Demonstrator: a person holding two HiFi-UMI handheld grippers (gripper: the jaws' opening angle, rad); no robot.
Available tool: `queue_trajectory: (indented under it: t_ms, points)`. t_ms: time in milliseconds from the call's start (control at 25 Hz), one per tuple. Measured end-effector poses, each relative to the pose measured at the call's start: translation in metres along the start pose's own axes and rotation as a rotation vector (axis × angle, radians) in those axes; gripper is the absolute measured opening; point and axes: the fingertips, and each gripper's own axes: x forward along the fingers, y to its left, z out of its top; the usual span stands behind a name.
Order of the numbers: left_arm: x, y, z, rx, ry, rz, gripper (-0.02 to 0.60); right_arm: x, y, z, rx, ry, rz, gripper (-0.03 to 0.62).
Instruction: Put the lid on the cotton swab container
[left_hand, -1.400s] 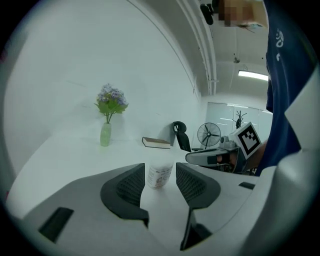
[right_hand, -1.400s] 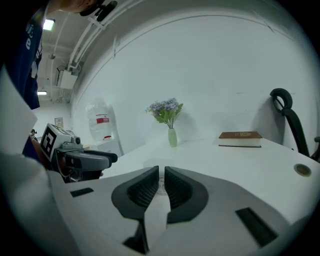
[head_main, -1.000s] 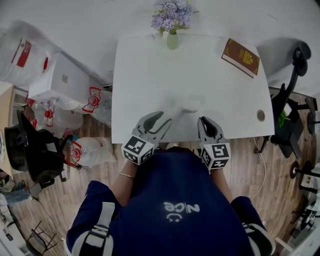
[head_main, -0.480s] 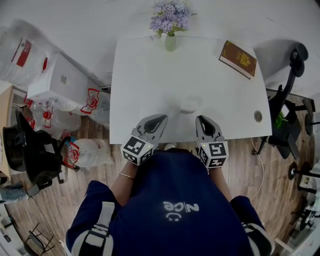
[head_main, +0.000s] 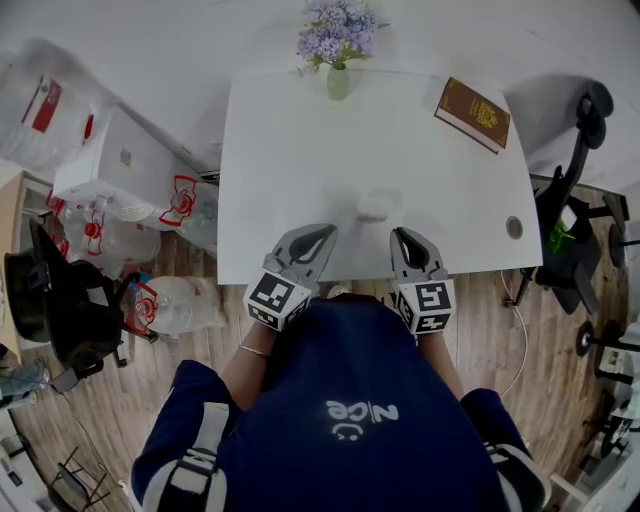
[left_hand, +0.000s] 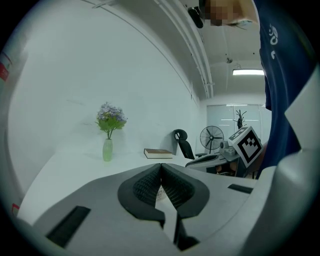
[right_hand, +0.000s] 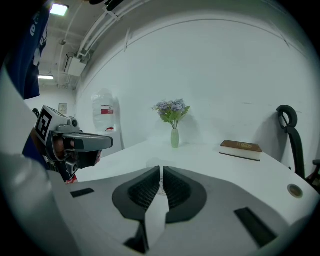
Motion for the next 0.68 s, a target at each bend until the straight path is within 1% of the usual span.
queue_trajectory:
  t_ms: [320,680]
  points:
    - [-0.003,-0.006,0.004,0.009,0.005,0.003,0.020,-0.006,0.005,0.001,-0.032,-0.002,0.006,0.057]
    - [-0.008,-0.016,-0.013,0.017,0.038,-0.015,0.020,-0.015,0.016,0.009,-0.067,-0.035,0.021,0.057]
